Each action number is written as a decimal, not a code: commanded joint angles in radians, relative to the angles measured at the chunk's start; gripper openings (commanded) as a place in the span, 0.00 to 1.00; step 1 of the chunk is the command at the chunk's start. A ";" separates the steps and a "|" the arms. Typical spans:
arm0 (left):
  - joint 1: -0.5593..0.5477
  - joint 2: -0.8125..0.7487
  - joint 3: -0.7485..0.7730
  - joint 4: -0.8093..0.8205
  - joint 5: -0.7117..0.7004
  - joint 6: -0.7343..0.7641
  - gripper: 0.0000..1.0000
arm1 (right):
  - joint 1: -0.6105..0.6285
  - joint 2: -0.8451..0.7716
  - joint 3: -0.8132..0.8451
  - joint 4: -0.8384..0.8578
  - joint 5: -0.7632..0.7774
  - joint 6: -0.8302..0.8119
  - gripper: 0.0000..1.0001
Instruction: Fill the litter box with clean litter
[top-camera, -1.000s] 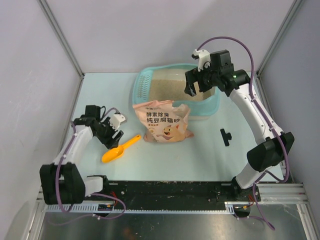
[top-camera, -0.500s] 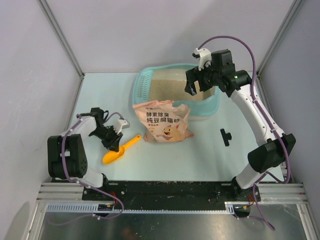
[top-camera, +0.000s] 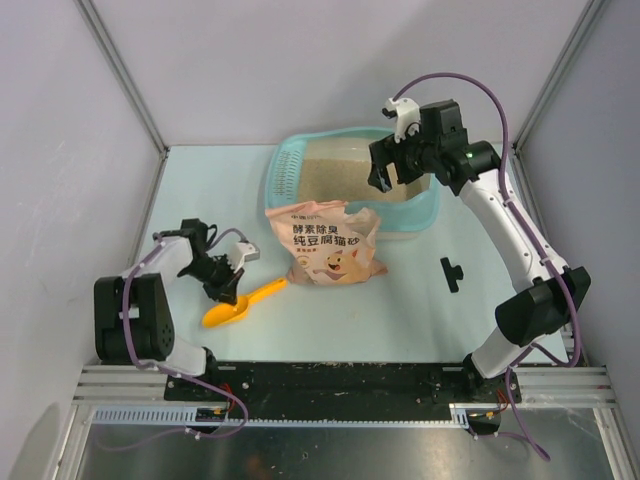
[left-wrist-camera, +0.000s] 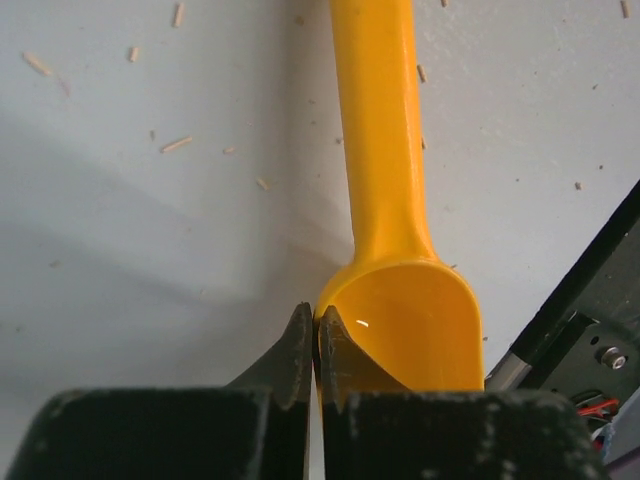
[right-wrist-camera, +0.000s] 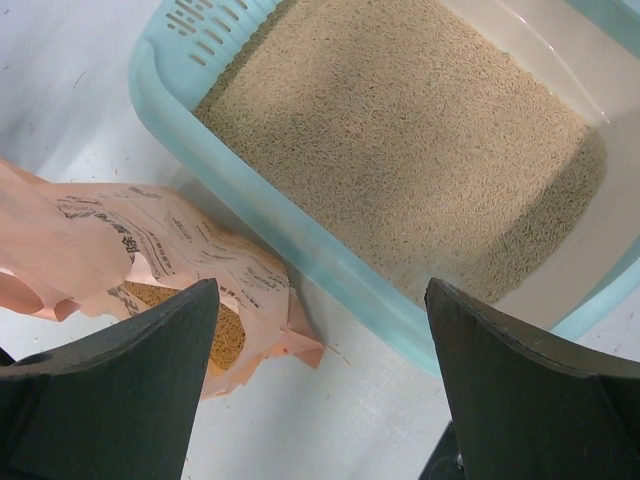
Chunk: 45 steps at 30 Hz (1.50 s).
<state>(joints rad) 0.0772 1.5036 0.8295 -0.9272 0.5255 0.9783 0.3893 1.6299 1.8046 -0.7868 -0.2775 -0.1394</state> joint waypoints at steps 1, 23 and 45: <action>0.012 -0.181 0.006 -0.009 -0.007 0.025 0.00 | 0.010 -0.007 0.007 0.034 0.003 -0.025 0.89; -0.224 -0.257 0.779 0.162 0.019 -0.207 0.00 | -0.096 0.186 0.368 0.233 -0.721 0.469 0.91; -0.516 0.033 0.977 0.320 -0.039 -0.219 0.00 | -0.033 0.194 0.260 0.290 -0.732 0.514 0.78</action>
<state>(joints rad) -0.4061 1.4902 1.7191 -0.6735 0.4812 0.7830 0.3553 1.8431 2.0480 -0.5049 -1.0267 0.3904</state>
